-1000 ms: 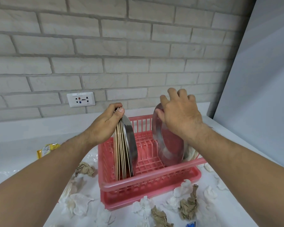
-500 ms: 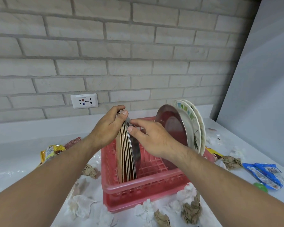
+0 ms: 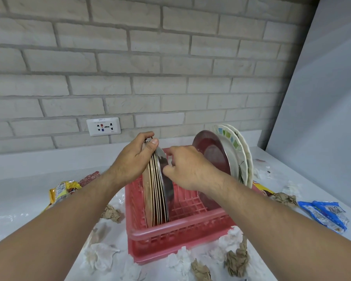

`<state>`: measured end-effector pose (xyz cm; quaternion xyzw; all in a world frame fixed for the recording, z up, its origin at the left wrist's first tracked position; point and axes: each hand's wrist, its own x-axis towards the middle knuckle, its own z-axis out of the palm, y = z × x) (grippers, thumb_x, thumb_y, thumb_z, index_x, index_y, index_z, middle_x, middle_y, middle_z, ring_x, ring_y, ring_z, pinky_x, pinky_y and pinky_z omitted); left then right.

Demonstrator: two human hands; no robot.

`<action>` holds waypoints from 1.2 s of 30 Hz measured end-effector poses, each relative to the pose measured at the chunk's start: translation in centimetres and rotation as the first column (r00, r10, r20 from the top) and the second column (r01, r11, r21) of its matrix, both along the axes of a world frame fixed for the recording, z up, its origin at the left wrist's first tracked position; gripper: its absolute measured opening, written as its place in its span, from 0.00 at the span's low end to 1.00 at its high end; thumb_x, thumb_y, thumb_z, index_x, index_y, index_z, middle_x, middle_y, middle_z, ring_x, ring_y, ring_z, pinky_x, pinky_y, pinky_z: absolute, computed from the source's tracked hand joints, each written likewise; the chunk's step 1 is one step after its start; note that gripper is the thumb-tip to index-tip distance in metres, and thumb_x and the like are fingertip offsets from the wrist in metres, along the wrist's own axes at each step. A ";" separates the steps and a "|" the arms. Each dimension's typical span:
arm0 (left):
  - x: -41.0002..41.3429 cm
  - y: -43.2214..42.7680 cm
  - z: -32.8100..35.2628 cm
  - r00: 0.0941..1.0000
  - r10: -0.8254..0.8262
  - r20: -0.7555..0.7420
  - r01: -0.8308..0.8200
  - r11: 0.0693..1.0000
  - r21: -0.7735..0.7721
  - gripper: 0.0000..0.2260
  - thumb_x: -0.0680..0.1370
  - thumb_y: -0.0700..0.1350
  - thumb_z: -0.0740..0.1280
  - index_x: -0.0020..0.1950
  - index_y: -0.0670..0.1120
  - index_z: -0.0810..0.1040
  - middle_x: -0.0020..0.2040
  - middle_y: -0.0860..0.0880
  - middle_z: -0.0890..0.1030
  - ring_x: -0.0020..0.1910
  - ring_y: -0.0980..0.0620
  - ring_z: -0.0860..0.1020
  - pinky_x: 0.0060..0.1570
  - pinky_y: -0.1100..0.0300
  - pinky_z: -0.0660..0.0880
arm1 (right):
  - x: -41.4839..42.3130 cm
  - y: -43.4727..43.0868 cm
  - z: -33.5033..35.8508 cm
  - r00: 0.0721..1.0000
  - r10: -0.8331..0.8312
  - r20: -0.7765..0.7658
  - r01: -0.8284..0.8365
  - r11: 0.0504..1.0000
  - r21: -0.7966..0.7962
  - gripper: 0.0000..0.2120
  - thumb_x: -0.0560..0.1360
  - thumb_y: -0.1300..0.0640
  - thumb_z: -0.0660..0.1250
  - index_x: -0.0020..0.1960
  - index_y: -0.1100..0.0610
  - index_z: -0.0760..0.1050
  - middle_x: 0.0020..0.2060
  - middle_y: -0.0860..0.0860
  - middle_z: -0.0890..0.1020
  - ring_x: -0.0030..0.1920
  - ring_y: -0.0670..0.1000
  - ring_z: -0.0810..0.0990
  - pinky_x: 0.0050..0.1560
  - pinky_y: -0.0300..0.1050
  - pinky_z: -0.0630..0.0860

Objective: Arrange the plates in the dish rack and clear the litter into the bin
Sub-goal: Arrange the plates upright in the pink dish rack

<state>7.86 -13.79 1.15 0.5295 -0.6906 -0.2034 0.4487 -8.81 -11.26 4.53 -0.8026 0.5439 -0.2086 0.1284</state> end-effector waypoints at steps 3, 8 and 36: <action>0.0 0.0 0.1 1.000 0.006 0.006 -0.006 1.000 -0.002 0.22 0.81 0.58 0.55 0.72 0.52 0.66 0.67 0.53 0.73 0.65 0.57 0.70 0.61 0.60 0.65 | -0.7 0.2 -0.1 0.968 -0.002 0.251 -0.020 0.996 0.085 0.08 0.76 0.54 0.63 0.50 0.54 0.78 0.36 0.50 0.83 0.27 0.45 0.76 0.28 0.40 0.75; -0.2 -0.3 0.2 1.000 -0.007 0.019 0.006 1.000 0.003 0.21 0.81 0.57 0.55 0.71 0.51 0.67 0.66 0.55 0.73 0.65 0.57 0.69 0.61 0.61 0.65 | -0.9 -0.1 0.7 0.966 0.016 0.258 -0.049 0.991 0.121 0.17 0.74 0.46 0.69 0.60 0.51 0.79 0.51 0.46 0.82 0.48 0.43 0.81 0.47 0.36 0.76; 0.1 -0.5 0.2 1.000 -0.030 0.004 0.030 0.999 0.025 0.21 0.78 0.64 0.56 0.64 0.54 0.72 0.60 0.60 0.77 0.61 0.61 0.73 0.62 0.56 0.70 | 2.1 1.2 3.8 0.997 -0.014 -0.070 0.015 1.000 0.016 0.09 0.75 0.56 0.61 0.37 0.53 0.67 0.38 0.52 0.77 0.35 0.51 0.76 0.30 0.42 0.70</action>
